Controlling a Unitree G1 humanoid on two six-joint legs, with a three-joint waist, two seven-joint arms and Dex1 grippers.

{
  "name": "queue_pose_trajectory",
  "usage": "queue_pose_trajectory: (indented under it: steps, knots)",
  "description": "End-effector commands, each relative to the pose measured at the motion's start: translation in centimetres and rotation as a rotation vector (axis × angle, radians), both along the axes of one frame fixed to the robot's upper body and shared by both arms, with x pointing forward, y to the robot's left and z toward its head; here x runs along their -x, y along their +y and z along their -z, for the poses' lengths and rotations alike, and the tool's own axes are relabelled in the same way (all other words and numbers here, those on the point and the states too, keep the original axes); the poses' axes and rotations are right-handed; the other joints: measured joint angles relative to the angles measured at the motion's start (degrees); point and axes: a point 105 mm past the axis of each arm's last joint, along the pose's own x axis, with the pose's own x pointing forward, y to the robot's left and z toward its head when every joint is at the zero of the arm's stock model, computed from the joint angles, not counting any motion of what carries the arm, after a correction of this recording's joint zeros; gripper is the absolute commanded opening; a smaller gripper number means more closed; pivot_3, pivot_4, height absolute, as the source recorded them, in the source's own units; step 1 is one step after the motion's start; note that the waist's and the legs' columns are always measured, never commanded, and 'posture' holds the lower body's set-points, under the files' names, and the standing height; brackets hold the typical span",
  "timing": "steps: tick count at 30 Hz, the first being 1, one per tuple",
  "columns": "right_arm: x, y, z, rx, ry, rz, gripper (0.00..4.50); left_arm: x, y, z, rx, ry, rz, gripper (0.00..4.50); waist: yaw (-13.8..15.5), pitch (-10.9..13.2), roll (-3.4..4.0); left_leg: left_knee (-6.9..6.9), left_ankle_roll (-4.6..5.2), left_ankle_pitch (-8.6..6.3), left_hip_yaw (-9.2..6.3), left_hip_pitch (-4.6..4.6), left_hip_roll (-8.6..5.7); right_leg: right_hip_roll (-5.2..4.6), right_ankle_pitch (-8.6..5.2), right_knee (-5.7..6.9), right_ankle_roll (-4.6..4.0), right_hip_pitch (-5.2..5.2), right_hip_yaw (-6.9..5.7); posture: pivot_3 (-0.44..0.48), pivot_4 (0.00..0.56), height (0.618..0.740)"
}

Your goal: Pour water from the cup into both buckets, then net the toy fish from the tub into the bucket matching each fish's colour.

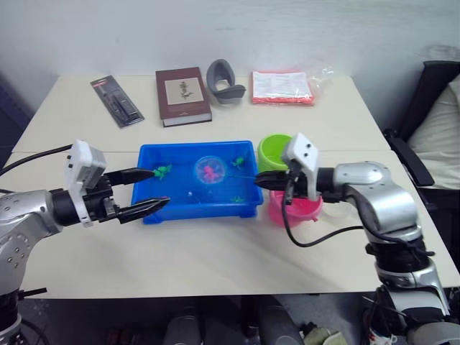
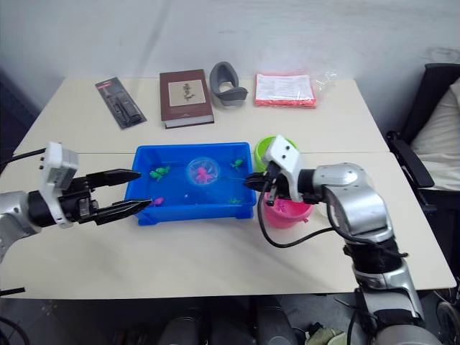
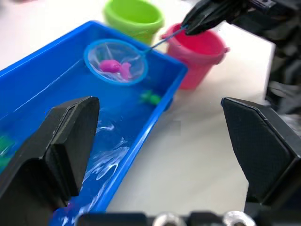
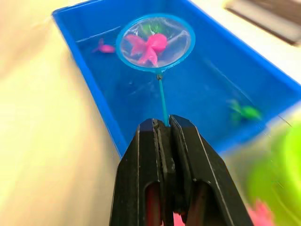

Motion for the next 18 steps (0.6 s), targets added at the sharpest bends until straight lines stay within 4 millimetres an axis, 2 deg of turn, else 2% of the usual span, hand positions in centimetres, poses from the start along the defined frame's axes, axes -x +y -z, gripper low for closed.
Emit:
queue_pose_trajectory:
  steps: [1,6,9,13,18]
  knots:
    - [2.1,-3.0,-2.3,-0.042,-0.076,0.129,0.00,-0.9,-2.0,-0.1,-0.001,-0.018,0.127,4.47,0.4,0.0,0.01,0.00,0.00,0.00,0.00,0.00,-0.01,0.00,0.00,0.02,0.00,0.00,0.00,0.000,0.150,0.740]
    - [4.6,-7.4,-2.5,0.019,-0.131,0.333,0.00,-2.6,-4.4,0.1,-0.003,-0.038,0.257,4.47,0.8,0.0,0.01,0.09,0.05,-0.02,0.16,0.02,-0.06,0.33,0.04,-0.02,0.08,0.03,0.20,0.000,0.150,0.740]
    - [5.7,-9.0,-2.4,0.083,-0.178,0.405,0.00,-3.3,-5.3,0.2,0.000,-0.044,0.305,4.47,0.7,0.0,-0.01,0.11,0.07,-0.02,0.31,0.08,-0.06,0.48,0.06,-0.03,0.11,0.03,0.35,0.000,0.150,0.740]
    - [6.8,-10.0,-2.4,0.313,-0.396,0.414,0.00,-4.4,-6.5,0.2,0.002,-0.054,0.361,4.47,0.6,0.0,-0.02,0.11,0.13,-0.04,0.38,0.11,-0.08,0.75,0.07,-0.04,0.14,0.04,0.46,0.000,0.150,0.740]
    - [7.1,-11.0,-0.8,0.760,-0.738,0.270,0.00,-4.8,-7.1,0.0,0.016,-0.053,0.402,4.47,0.6,0.0,-0.04,0.13,0.11,-0.01,0.50,0.17,-0.08,1.14,0.14,-0.10,0.34,0.06,0.84,0.000,0.150,0.740]
